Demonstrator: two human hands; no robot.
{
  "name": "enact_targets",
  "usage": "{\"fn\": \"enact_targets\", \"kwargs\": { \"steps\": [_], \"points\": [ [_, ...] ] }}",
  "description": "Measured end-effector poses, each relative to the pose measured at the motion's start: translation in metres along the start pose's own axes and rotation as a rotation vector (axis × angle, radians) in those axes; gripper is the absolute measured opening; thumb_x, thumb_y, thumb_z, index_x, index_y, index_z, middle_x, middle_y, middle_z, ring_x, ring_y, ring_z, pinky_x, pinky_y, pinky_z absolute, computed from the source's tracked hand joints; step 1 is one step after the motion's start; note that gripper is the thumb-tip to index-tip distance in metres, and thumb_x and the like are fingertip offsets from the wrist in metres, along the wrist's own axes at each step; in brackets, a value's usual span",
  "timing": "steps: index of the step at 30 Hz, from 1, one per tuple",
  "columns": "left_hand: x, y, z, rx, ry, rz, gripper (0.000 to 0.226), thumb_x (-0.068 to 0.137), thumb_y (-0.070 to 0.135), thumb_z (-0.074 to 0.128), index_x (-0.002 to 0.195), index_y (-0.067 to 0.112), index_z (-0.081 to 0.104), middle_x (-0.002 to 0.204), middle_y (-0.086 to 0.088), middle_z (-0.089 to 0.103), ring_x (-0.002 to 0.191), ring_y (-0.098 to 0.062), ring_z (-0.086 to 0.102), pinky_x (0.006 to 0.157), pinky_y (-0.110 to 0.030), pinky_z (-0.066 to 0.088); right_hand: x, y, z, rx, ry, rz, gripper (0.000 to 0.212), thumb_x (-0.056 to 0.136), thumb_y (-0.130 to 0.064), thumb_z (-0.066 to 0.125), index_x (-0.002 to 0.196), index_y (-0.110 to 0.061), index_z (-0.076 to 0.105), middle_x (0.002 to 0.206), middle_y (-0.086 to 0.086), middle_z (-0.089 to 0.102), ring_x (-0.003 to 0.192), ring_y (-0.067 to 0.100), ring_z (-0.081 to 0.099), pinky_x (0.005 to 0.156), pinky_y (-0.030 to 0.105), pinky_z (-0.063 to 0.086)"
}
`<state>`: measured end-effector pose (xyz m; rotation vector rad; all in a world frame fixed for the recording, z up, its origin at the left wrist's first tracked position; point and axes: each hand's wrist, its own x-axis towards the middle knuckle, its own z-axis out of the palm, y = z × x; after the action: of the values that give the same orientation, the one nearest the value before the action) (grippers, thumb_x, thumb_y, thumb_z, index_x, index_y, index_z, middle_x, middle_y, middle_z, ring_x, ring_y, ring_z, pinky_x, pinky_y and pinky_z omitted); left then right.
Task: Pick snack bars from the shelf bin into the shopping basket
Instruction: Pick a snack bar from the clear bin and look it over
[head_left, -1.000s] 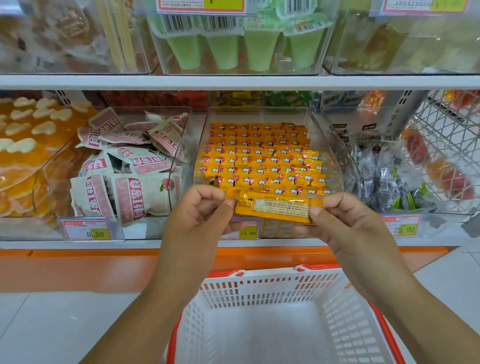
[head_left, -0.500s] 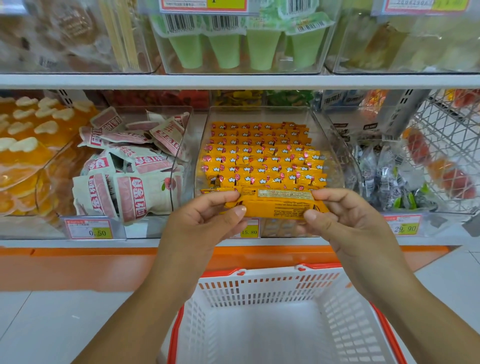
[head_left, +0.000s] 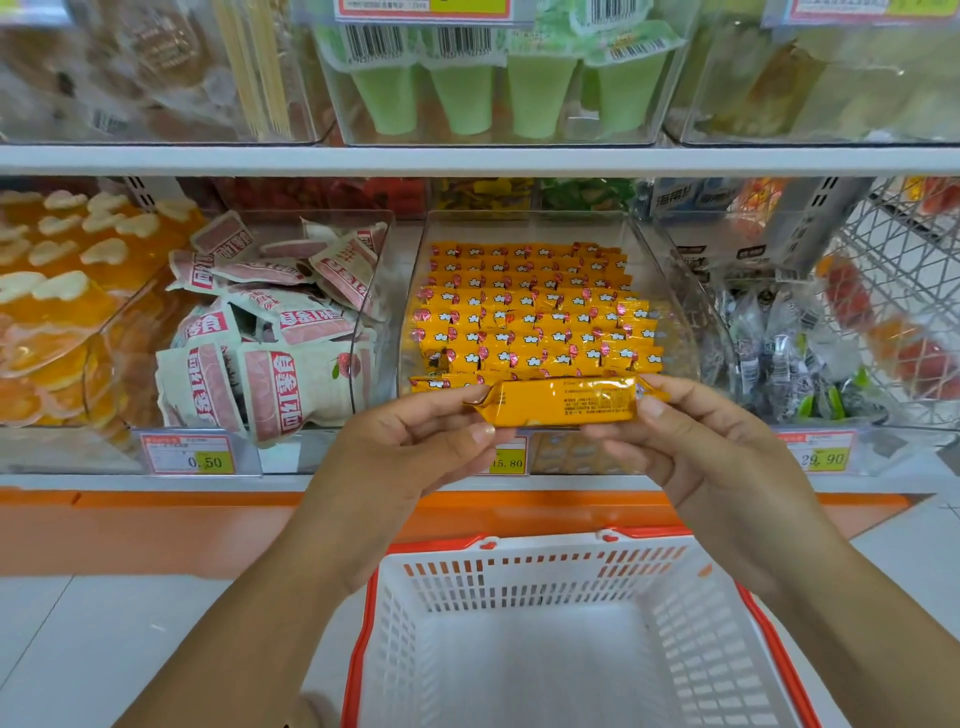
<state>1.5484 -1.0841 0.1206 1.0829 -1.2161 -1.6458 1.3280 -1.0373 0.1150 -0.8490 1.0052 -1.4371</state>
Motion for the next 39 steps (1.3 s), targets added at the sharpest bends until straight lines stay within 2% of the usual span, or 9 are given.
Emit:
{"fn": "enact_targets", "kwargs": {
  "steps": [6, 9, 11, 15, 19, 25, 28, 34, 39],
  "points": [
    [0.002, -0.001, -0.001, 0.067, 0.103, 0.051, 0.008, 0.082, 0.014, 0.067, 0.086, 0.012, 0.073, 0.080, -0.003, 0.076, 0.080, -0.019, 0.075, 0.069, -0.025, 0.061, 0.000, 0.007, 0.000, -0.058, 0.029, -0.040, 0.022, 0.056, -0.023, 0.079, 0.077, -0.022, 0.074, 0.081, 0.008, 0.075, 0.083, 0.029, 0.074, 0.069, 0.025, 0.059],
    [0.002, -0.003, 0.000, 0.121, 0.129, 0.060, 0.010, 0.088, 0.016, 0.065, 0.079, 0.014, 0.069, 0.071, 0.005, 0.072, 0.076, -0.016, 0.075, 0.070, -0.026, 0.061, 0.002, 0.012, -0.002, -0.095, 0.077, -0.051, 0.040, 0.042, -0.047, 0.094, 0.067, -0.027, 0.070, 0.076, 0.003, 0.072, 0.075, 0.025, 0.074, 0.072, 0.028, 0.059],
    [0.003, -0.003, 0.001, 0.198, 0.108, 0.058, 0.013, 0.093, 0.014, 0.060, 0.081, 0.012, 0.065, 0.076, 0.001, 0.075, 0.079, -0.016, 0.075, 0.067, -0.025, 0.061, 0.004, 0.013, 0.000, -0.086, 0.087, -0.055, 0.046, 0.041, -0.051, 0.094, 0.067, -0.024, 0.068, 0.075, 0.004, 0.071, 0.074, 0.024, 0.073, 0.071, 0.027, 0.059],
    [0.009, -0.008, 0.000, 0.450, 0.174, 0.134, 0.014, 0.094, 0.021, 0.061, 0.081, 0.022, 0.063, 0.074, 0.010, 0.074, 0.073, -0.003, 0.070, 0.064, -0.016, 0.053, 0.007, 0.016, 0.009, -0.005, 0.083, -0.009, 0.039, 0.056, -0.028, 0.080, 0.081, -0.012, 0.054, 0.065, 0.005, 0.066, 0.079, 0.034, 0.074, 0.063, 0.027, 0.059],
    [0.018, -0.006, -0.005, 0.727, 0.349, 0.307, 0.006, 0.088, 0.035, 0.065, 0.087, 0.041, 0.062, 0.090, 0.019, 0.062, 0.089, 0.006, 0.058, 0.070, -0.005, 0.044, 0.016, 0.016, 0.015, -0.151, 0.129, -0.050, 0.065, 0.050, -0.042, 0.091, 0.093, -0.012, 0.052, 0.083, 0.008, 0.070, 0.085, 0.035, 0.073, 0.075, 0.032, 0.060],
    [0.042, -0.011, -0.029, 0.863, 0.527, 0.295, 0.060, 0.087, 0.044, 0.068, 0.141, 0.034, 0.044, 0.132, 0.011, 0.046, 0.126, -0.008, 0.042, 0.095, -0.020, 0.033, 0.073, -0.003, 0.057, -0.622, 0.125, -0.231, 0.027, 0.082, -0.018, 0.073, 0.103, -0.025, 0.057, 0.098, -0.005, 0.074, 0.086, 0.012, 0.072, 0.077, 0.031, 0.057],
    [0.042, -0.014, -0.034, 0.967, 0.508, 0.326, 0.062, 0.090, 0.046, 0.063, 0.147, 0.034, 0.039, 0.145, 0.011, 0.046, 0.133, -0.009, 0.042, 0.100, -0.020, 0.032, 0.103, -0.004, 0.074, -0.892, -0.007, -0.247, 0.023, 0.085, -0.021, 0.074, 0.095, -0.032, 0.057, 0.091, -0.018, 0.071, 0.086, -0.001, 0.068, 0.074, 0.017, 0.055],
    [0.048, -0.023, -0.037, 0.796, 0.388, 0.333, 0.062, 0.092, 0.040, 0.062, 0.148, 0.036, 0.036, 0.139, 0.013, 0.054, 0.125, -0.007, 0.053, 0.102, -0.038, 0.051, 0.140, 0.007, 0.091, -1.401, -0.276, -0.202, 0.019, 0.088, -0.038, 0.069, 0.098, -0.032, 0.054, 0.103, -0.012, 0.057, 0.094, 0.008, 0.052, 0.077, 0.025, 0.043],
    [0.058, -0.025, -0.033, 0.756, 0.311, 0.311, 0.060, 0.095, 0.036, 0.057, 0.148, 0.040, 0.028, 0.132, 0.014, 0.057, 0.120, -0.005, 0.054, 0.099, -0.031, 0.049, 0.151, 0.030, 0.084, -1.630, -0.412, -0.260, 0.022, 0.096, -0.034, 0.058, 0.115, -0.031, 0.068, 0.110, -0.007, 0.046, 0.113, 0.012, 0.033, 0.089, 0.024, 0.028]
  ]
}}
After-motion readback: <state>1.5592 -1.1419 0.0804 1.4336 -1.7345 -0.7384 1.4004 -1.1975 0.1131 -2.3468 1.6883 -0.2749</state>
